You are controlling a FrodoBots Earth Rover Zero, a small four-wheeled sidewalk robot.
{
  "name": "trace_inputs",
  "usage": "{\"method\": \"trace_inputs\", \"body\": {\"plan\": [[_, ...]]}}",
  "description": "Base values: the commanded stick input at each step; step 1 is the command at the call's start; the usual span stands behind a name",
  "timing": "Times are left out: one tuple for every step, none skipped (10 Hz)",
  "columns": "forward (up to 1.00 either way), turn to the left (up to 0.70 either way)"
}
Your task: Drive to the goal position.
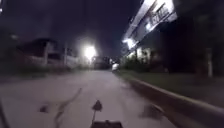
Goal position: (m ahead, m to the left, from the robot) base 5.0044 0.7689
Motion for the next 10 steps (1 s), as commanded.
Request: {"method": "trace_inputs", "body": {"plan": [[0.7, 0.0], [0.7, 0.0], [0.7, 0.0], [0.7, 0.0], [0.7, 0.0], [0.7, 0.0], [0.7, 0.0], [0.7, 0.0], [0.7, 0.0], [0.7, 0.0]]}}
